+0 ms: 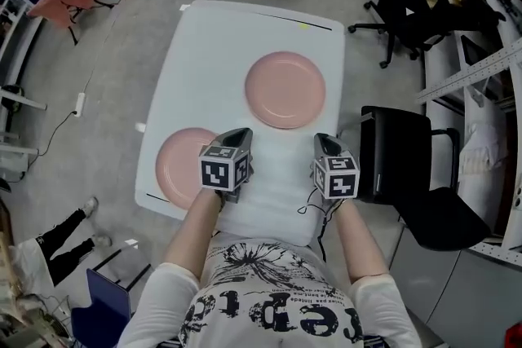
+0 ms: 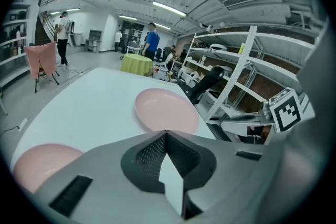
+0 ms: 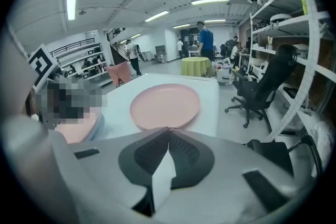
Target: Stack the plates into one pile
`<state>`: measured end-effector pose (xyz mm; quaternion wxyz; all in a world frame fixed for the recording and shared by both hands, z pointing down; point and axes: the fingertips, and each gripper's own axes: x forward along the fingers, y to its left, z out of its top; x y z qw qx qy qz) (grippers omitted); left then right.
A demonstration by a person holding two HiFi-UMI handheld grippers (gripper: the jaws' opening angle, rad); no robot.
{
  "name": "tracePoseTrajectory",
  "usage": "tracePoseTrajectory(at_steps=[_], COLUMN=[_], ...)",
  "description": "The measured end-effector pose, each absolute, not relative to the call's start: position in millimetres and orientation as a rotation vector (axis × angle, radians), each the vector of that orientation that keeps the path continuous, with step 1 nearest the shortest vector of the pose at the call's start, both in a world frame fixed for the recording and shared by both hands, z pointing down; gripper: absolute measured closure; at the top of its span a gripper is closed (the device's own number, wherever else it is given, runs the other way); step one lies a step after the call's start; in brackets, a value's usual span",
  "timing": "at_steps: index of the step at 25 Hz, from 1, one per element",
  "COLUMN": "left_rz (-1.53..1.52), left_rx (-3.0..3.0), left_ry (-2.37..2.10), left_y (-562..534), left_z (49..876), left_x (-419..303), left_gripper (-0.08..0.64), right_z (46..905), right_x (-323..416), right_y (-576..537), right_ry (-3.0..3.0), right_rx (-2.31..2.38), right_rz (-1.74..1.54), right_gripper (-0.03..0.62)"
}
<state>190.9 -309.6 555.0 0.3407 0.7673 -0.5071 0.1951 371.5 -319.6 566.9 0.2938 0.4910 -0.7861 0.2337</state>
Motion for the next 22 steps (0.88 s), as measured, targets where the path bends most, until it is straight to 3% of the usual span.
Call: tracePoseTrajectory(at_steps=[5, 10, 15, 22], left_rz=[0.56, 0.559, 0.603, 0.619], left_rx=[1.923, 1.894, 1.836, 1.781], left_ry=[-1.337, -1.357, -1.369, -1.326], left_y=[-359.8, -414.0, -451.5, -471.9], left_z=[573.0, 578.5, 602.4, 637.3], left_x=[190.1, 186.0, 176.2, 170.6], left_gripper=[0.557, 0.442, 0.35, 0.327], right_z=[577.1, 586.6, 609.9, 641.4], right_x=[395.0, 405.3, 405.1, 405.4], right_y=[-369.1, -420.5, -458.9, -478.8], right_ry=[-2.041, -2.006, -1.957, -1.867], right_rx=[1.401, 1.456, 1.468, 1.483], right_rz=[0.665, 0.693, 0.76, 0.8], right_gripper=[0.565, 0.471, 0.46, 0.46])
